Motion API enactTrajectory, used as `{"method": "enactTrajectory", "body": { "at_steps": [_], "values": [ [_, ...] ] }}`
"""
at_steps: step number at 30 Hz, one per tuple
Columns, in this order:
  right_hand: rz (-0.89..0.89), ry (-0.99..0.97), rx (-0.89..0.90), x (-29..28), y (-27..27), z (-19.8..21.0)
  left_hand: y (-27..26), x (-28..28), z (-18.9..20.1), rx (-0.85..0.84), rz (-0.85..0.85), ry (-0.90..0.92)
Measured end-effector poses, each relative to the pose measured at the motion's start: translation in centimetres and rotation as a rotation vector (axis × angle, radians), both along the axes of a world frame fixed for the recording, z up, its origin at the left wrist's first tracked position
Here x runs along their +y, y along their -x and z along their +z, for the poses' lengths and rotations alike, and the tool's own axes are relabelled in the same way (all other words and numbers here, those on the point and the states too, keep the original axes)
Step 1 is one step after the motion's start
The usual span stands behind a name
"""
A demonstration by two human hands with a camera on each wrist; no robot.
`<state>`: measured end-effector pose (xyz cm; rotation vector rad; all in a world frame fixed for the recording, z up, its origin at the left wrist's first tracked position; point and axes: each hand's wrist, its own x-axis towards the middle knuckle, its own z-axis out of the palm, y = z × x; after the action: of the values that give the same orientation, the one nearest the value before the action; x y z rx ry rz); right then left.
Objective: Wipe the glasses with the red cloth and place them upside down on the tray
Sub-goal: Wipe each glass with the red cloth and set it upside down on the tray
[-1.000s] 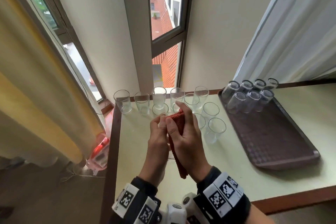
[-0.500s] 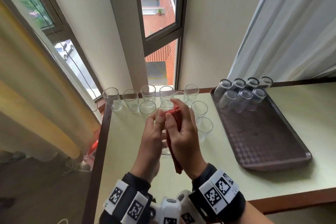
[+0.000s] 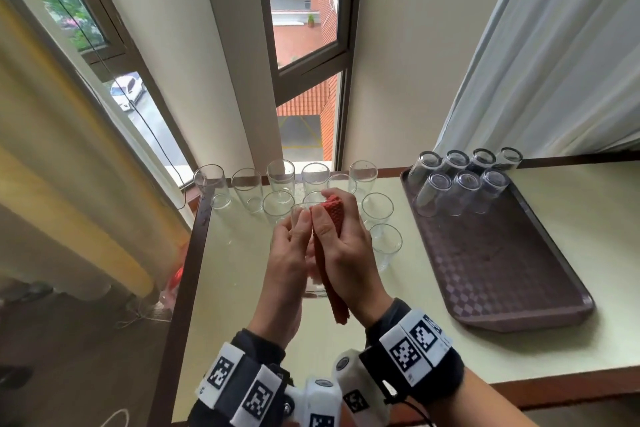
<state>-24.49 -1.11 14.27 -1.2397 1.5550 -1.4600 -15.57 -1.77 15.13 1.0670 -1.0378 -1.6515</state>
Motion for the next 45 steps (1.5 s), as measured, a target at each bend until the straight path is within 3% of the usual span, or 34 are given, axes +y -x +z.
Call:
{"method": "enactTrajectory", "body": {
  "at_steps": [8, 13, 17, 23, 27, 32, 37, 45],
  "values": [
    [0.014, 0.088, 0.017, 1.7, -0.4, -0.3, -0.6, 0.4, 0.5, -0.097, -0.004, 0.048],
    [0.070, 0.041, -0.153, 0.8, 0.3, 0.6, 0.0, 0.6, 0.2, -0.197, 0.030, 0.114],
    [0.069, 0.020, -0.182, 0.5, 0.4, 0.7, 0.1, 1.0, 0.5, -0.269, 0.053, 0.128],
    [0.061, 0.088, -0.005, 1.9, -0.1, -0.3, -0.6, 1.0, 0.7, -0.165, -0.005, 0.080],
    [0.080, 0.041, -0.139, 1.4, 0.3, 0.6, -0.4, 1.6, 0.9, -0.206, -0.014, 0.148],
    [0.094, 0.067, -0.177, 1.5, 0.3, 1.1, -0.4, 1.8, 1.3, -0.142, -0.001, 0.177],
    [0.050, 0.113, -0.029, 2.2, -0.3, 0.1, -1.2, 0.9, 0.8, -0.164, 0.034, 0.143],
    [0.073, 0.063, -0.241, 1.4, 0.3, 1.0, -0.5, 2.1, 1.3, -0.133, -0.023, 0.191]
  ]
}}
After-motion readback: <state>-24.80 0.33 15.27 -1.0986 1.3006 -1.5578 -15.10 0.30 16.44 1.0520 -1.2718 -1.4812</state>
